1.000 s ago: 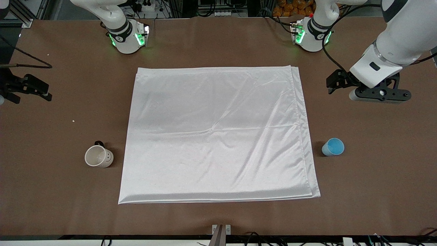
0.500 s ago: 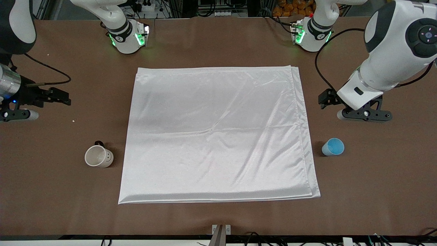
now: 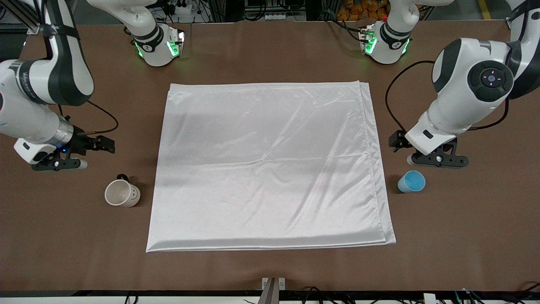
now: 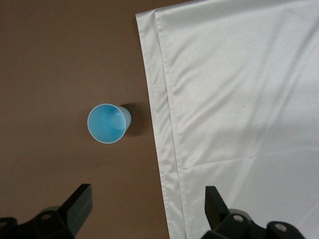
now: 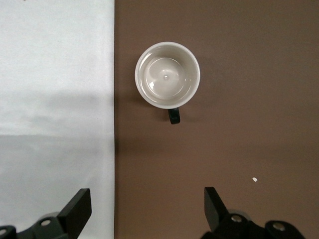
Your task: Place blue cup into white mug on cloth
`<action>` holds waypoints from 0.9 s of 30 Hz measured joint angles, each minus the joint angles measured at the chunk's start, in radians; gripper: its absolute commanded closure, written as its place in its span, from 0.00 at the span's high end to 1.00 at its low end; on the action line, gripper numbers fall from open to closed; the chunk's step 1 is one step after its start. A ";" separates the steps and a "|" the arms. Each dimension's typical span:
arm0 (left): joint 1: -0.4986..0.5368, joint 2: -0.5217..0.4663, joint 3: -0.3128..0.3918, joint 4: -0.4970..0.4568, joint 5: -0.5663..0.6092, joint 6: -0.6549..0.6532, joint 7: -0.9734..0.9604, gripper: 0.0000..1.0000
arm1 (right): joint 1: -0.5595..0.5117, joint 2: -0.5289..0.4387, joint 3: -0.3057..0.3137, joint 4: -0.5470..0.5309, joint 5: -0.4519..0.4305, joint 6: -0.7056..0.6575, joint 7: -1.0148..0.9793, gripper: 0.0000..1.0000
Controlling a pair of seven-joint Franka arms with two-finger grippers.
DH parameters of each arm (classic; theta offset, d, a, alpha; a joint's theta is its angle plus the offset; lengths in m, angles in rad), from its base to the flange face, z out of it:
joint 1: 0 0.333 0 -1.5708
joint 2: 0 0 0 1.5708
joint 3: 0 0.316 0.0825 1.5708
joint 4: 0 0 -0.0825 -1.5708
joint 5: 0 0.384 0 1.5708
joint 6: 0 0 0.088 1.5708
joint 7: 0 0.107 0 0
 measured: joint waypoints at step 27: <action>0.058 0.167 0.000 -0.077 0.001 0.268 0.005 1.00 | 0.001 0.233 0.004 -0.113 0.000 0.418 0.000 0.95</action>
